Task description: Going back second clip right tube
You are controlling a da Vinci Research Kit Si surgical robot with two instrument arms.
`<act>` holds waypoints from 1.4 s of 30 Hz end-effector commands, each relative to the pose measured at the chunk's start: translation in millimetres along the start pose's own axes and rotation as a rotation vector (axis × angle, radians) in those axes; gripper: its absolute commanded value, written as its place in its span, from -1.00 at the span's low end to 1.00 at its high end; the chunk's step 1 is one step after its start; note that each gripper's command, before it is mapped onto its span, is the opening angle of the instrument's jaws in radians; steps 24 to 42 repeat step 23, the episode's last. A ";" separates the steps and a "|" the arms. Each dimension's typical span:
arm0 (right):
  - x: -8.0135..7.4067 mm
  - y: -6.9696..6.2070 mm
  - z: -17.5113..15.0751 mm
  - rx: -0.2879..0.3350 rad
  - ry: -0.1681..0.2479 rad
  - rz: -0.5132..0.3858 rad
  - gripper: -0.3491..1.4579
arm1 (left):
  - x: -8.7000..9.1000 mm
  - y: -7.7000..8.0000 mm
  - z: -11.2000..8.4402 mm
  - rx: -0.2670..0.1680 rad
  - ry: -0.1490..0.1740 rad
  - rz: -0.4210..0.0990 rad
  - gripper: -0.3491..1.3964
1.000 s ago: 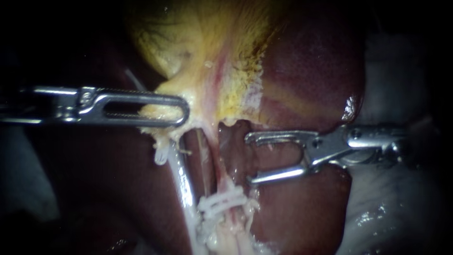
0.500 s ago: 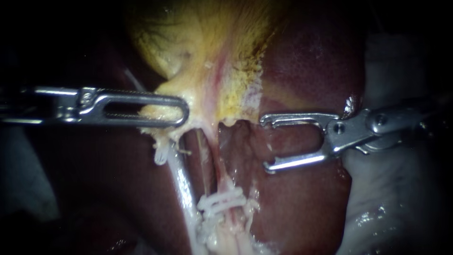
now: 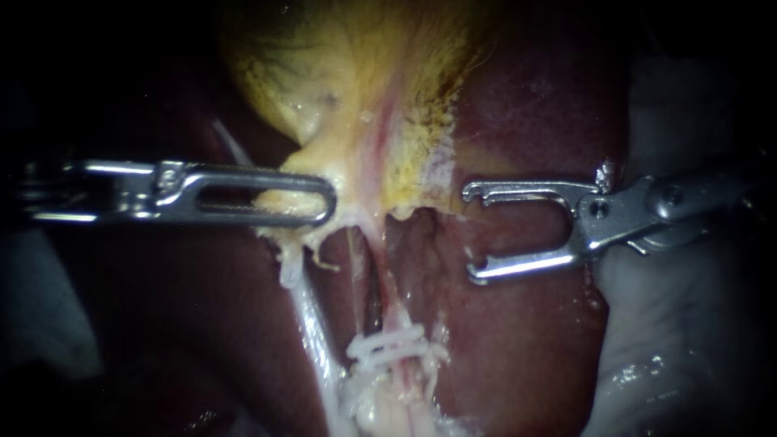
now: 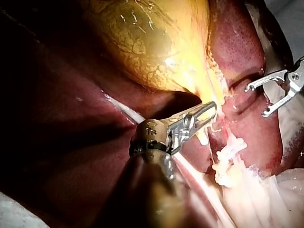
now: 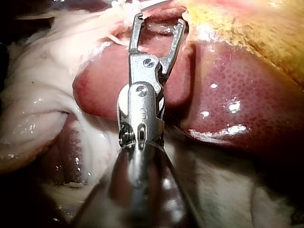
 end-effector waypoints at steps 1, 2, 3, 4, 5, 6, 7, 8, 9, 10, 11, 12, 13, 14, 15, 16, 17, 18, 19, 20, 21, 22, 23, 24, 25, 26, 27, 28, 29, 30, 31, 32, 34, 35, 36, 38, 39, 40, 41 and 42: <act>0.0 0.0 0.0 -0.001 0.001 0.000 -0.06 | 0.0 0.3 0.6 0.000 0.001 0.000 -1.00; 0.1 0.0 0.0 0.000 0.001 0.000 -0.06 | 0.1 0.7 1.3 -0.004 0.006 0.002 -1.00; 0.1 0.0 0.0 0.000 0.001 0.000 -0.06 | 0.1 1.0 1.9 -0.003 0.010 0.004 -1.00; 0.1 0.0 -0.1 0.000 0.001 0.001 -0.06 | 0.2 1.2 2.5 -0.004 0.013 0.005 -1.00; 0.1 0.0 -0.1 0.000 0.001 0.001 -0.06 | 0.5 1.5 3.2 -0.008 0.017 0.008 -1.00; 0.2 0.0 -0.2 0.000 0.001 0.001 -0.06 | 0.7 1.8 3.7 -0.007 0.021 0.004 -1.00; 0.2 0.0 -0.2 0.000 0.001 0.001 -0.06 | 0.9 2.0 4.1 -0.008 0.024 0.006 -1.00; 0.2 0.0 -0.2 0.000 0.001 0.001 -0.06 | 1.2 2.3 4.5 -0.007 0.029 0.003 -1.00; 0.2 0.0 -0.2 0.001 0.001 0.002 -0.06 | 1.5 2.5 4.8 -0.007 0.033 0.000 -1.00; 0.3 0.0 -0.3 0.001 0.001 0.002 -0.06 | 1.8 2.7 5.0 -0.009 0.039 0.002 -1.00; 0.3 -0.1 -0.3 0.001 0.001 0.002 -0.06 | 2.0 2.8 5.2 -0.012 0.041 0.004 -1.00; 0.3 -0.1 -0.3 0.001 0.001 0.002 -0.06 | 2.2 2.9 5.3 -0.010 0.042 -0.001 -1.00; 0.4 -0.1 -0.3 0.001 0.001 0.002 -0.06 | 2.2 2.9 5.3 -0.011 0.045 -0.001 -1.00; 0.4 0.0 -0.3 0.001 0.001 0.003 -0.06 | 2.2 2.9 5.3 -0.011 0.045 -0.001 -1.00; 0.5 0.0 -0.3 0.001 0.001 0.003 -0.06 | 2.1 2.8 5.2 -0.011 0.045 -0.001 -1.00; 0.5 -0.1 -0.3 0.001 0.001 0.003 -0.06 | 2.0 2.8 5.1 -0.010 0.046 -0.002 -1.00; 0.5 -0.1 -0.3 0.001 0.002 0.003 -0.06 | 2.0 2.7 5.1 -0.010 0.046 -0.002 -1.00; 0.6 -0.1 -0.3 0.001 0.002 0.003 -0.06 | 2.0 2.7 5.1 -0.010 0.046 -0.002 -1.00; 0.6 -0.2 -0.3 0.001 0.002 0.003 -0.06 | 2.0 2.7 5.1 -0.010 0.046 -0.002 -1.00; 0.6 -0.2 -0.3 0.001 0.002 0.003 -0.06 | 2.0 2.7 5.0 -0.010 0.046 -0.002 -1.00; 0.7 -0.2 -0.3 0.001 0.002 0.004 -0.06 | 2.0 2.7 5.0 -0.010 0.046 -0.002 -1.00; 0.7 -0.2 -0.3 0.002 0.002 0.004 -0.06 | 2.0 2.7 5.0 -0.010 0.046 -0.002 -1.00; 0.7 -0.2 -0.3 0.001 0.002 0.004 -0.06 | 2.0 2.7 5.0 -0.010 0.046 -0.002 -1.00; 0.7 -0.2 -0.3 0.001 0.002 0.004 -0.06 | 2.0 2.7 5.0 -0.010 0.046 -0.002 -1.00; 0.7 -0.2 -0.3 0.001 0.002 0.004 -0.06 | 2.0 2.7 5.0 -0.010 0.046 -0.002 -1.00; 0.7 -0.2 -0.3 0.001 0.002 0.004 -0.06 | 2.0 2.7 5.0 -0.010 0.046 -0.002 -1.00; 0.7 -0.2 -0.3 0.001 0.002 0.004 -0.06 | 2.0 2.7 5.0 -0.010 0.046 -0.002 -1.00; 0.7 -0.2 -0.3 0.001 0.002 0.004 -0.06 | 2.0 2.7 5.0 -0.010 0.046 -0.002 -1.00; 0.7 -0.2 -0.3 0.001 0.002 0.004 -0.06 | 2.0 2.7 5.0 -0.010 0.046 -0.002 -1.00; 0.7 -0.2 -0.3 0.001 0.002 0.004 -0.06 | 2.0 2.7 5.0 -0.010 0.046 -0.002 -1.00; 0.7 -0.2 -0.3 0.001 0.002 0.004 -0.06 | 2.0 2.7 5.0 -0.010 0.046 -0.002 -1.00; 0.7 -0.2 -0.3 0.001 0.002 0.004 -0.06 | 2.0 2.7 5.0 -0.010 0.046 -0.002 -1.00; 0.7 -0.2 -0.3 0.001 0.002 0.004 -0.06 | 2.0 2.7 5.0 -0.010 0.046 -0.002 -1.00; 0.7 -0.2 -0.3 0.001 0.002 0.004 -0.06 | 2.0 2.7 5.0 -0.010 0.046 -0.002 -1.00; 0.7 -0.2 -0.3 0.001 0.002 0.004 -0.06 | 2.0 2.7 5.0 -0.010 0.046 -0.002 -1.00; 0.7 -0.2 -0.3 0.001 0.002 0.004 -0.06 | 2.0 2.7 5.0 -0.010 0.046 -0.002 -1.00; 0.7 -0.2 -0.3 0.001 0.002 0.004 -0.06 | 2.0 2.7 5.0 -0.010 0.046 -0.002 -1.00; 0.7 -0.2 -0.3 0.001 0.002 0.004 -0.06 | 2.0 2.7 5.0 -0.010 0.046 -0.002 -1.00; 0.7 -0.2 -0.3 0.001 0.002 0.004 -0.06 | 2.0 2.7 5.0 -0.010 0.046 -0.002 -1.00; 0.7 -0.2 -0.3 0.001 0.002 0.004 -0.06 | 2.0 2.7 5.0 -0.010 0.046 -0.002 -1.00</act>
